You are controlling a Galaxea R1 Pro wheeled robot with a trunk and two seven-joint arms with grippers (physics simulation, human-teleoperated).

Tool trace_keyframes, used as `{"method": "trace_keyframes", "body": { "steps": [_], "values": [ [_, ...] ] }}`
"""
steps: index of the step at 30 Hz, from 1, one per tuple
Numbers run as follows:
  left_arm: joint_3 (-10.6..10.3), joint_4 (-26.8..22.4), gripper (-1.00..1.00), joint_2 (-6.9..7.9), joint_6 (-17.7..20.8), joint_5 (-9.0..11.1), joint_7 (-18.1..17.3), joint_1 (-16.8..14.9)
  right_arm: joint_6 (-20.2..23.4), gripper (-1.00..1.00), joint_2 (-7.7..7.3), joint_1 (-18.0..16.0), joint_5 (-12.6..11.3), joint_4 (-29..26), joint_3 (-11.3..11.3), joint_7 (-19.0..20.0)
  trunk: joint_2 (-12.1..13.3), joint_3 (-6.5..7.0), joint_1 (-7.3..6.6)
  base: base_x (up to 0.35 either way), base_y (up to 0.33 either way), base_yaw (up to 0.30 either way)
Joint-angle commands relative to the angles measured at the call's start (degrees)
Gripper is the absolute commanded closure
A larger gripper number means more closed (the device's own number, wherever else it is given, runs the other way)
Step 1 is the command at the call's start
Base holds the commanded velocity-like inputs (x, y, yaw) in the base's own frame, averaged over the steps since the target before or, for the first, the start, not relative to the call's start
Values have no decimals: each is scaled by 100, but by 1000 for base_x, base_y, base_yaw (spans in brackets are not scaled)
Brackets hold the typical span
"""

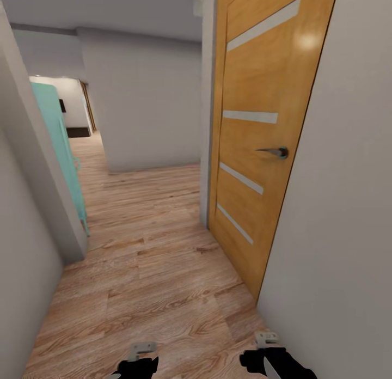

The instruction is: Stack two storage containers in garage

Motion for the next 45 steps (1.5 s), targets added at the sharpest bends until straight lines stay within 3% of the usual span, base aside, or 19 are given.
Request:
{"method": "trace_keyframes", "body": {
  "steps": [1,12,27,45],
  "values": [
    [-41,8,-100,3,-23,59,0,-5,35,-100,4,0,16,-13,-18,17,-2,-1,-1,0,0,170],
    [-41,8,-100,3,-23,59,-2,-5,35,-100,8,0,16,-10,-16,20,-2,57,-1,0,0,194],
    [-41,8,-100,3,-23,59,-2,-5,35,-100,-3,0,16,-10,-21,20,-2,67,-1,17,2,27],
    [-41,8,-100,3,-23,59,0,-5,35,-100,16,0,16,-10,-12,21,-2,67,-1,277,55,117]
  ]
}}
